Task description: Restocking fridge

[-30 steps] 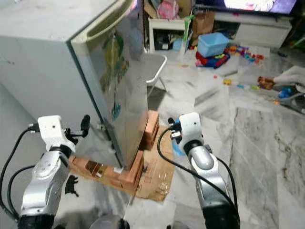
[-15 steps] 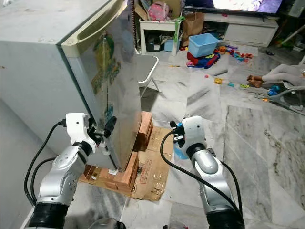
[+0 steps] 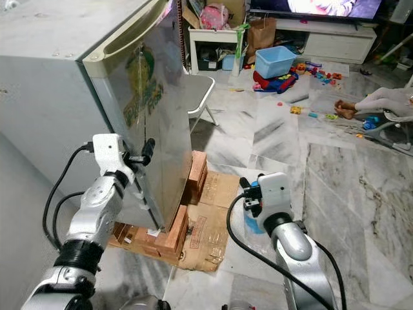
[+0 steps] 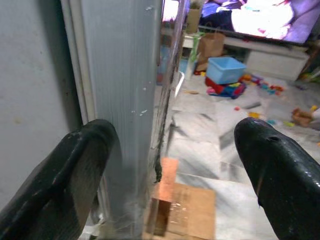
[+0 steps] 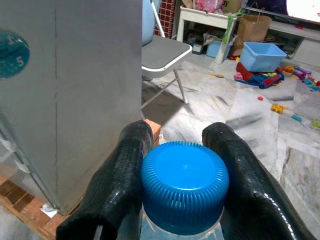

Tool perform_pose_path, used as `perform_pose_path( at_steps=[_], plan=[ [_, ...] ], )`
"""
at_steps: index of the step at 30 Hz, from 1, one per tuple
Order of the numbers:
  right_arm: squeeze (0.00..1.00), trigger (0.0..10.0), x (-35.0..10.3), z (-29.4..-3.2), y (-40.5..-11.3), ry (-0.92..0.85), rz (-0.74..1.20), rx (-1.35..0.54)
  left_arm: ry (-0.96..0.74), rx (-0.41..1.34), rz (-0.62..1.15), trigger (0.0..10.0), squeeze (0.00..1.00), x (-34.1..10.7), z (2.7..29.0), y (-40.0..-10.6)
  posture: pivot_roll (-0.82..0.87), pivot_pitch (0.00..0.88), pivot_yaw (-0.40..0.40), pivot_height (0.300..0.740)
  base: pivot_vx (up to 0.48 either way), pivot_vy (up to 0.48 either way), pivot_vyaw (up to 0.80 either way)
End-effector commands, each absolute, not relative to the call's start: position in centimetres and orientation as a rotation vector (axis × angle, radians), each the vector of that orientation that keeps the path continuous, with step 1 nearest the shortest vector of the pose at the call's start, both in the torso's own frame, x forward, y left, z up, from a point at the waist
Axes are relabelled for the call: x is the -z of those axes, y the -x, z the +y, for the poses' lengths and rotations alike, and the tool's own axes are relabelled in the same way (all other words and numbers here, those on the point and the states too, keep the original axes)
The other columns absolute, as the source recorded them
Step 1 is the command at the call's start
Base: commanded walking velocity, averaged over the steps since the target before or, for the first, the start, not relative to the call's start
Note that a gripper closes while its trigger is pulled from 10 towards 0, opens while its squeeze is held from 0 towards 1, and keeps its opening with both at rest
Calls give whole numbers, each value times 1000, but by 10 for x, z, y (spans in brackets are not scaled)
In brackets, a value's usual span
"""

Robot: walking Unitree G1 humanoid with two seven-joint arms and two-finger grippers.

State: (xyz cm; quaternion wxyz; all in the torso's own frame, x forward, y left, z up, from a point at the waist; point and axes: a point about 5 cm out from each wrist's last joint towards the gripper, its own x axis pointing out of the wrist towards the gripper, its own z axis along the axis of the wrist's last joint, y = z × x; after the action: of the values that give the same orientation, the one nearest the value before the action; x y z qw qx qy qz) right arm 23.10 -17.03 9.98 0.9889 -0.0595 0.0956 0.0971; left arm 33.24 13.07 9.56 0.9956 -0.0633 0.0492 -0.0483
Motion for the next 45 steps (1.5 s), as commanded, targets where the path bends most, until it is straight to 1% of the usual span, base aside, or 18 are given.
perform_pose_path(
  at_steps=[1,6,14,16,21,23,26,27,29,32,33,34,37,38,39,42,44,45],
  plan=[
    [0,10000,-109,-171,-226,123,172,-192,111,53,64,10000,0,-104,137,-341,-120,0,40,740,0,0,0],
    [0,10000,-110,-173,-222,128,186,-187,84,-59,63,10000,0,-105,140,-348,-131,0,37,740,0,0,0],
    [0,10000,-113,-172,-226,131,188,-190,93,-79,24,10000,0,-112,137,-354,-122,0,33,740,0,0,0],
    [0,10000,-113,-171,-226,130,192,-193,86,-132,19,10000,0,-112,143,-355,-122,0,34,740,0,0,0],
    [0,10000,-112,-173,-227,133,198,-187,102,-148,17,10000,0,-112,151,-359,-128,0,37,740,0,0,0],
    [0,10000,-113,-174,-228,136,199,-183,130,-97,56,10000,0,-107,145,-359,-129,0,37,740,0,0,0],
    [0,10000,-113,-175,-229,138,197,-180,150,27,82,10000,0,-105,126,-361,-130,0,36,740,0,0,0],
    [0,10000,-113,-176,-230,142,197,-177,158,122,99,10000,0,-104,110,-360,-129,0,36,740,0,0,0],
    [0,10000,-113,-176,-231,144,197,-176,161,165,106,10000,0,-104,102,-360,-129,0,36,740,0,0,0],
    [0,10000,-113,-177,-232,154,198,-162,141,384,101,10000,0,-107,65,-353,-125,0,33,740,0,0,0],
    [0,10000,-113,-177,-232,154,198,-162,141,384,101,10000,0,-107,65,-353,-125,0,33,740,0,0,0],
    [0,10000,-111,-180,-232,169,206,-135,142,482,99,10000,0,-110,44,-349,-119,0,31,740,0,0,0],
    [0,10000,-105,-190,-231,186,242,-47,150,657,82,10000,0,-120,6,-338,-110,0,30,740,0,0,0],
    [0,10000,-105,-190,-231,186,242,-47,150,657,82,10000,0,-120,6,-338,-110,0,30,740,0,0,0],
    [0,10000,-100,-197,-230,183,278,25,156,793,60,10000,0,-130,-20,-329,-101,0,32,740,0,0,0],
    [0,10000,-90,-214,-226,123,351,192,190,1070,6,10000,0,-159,-74,-302,-100,0,42,740,0,0,0],
    [0,10000,-87,-221,-224,86,369,259,205,1261,-52,10000,0,-183,-105,-278,-107,0,54,740,0,0,0],
    [0,10000,-87,-221,-224,86,369,259,205,1261,-52,10000,0,-183,-105,-278,-107,0,54,740,0,0,0]
  ],
)
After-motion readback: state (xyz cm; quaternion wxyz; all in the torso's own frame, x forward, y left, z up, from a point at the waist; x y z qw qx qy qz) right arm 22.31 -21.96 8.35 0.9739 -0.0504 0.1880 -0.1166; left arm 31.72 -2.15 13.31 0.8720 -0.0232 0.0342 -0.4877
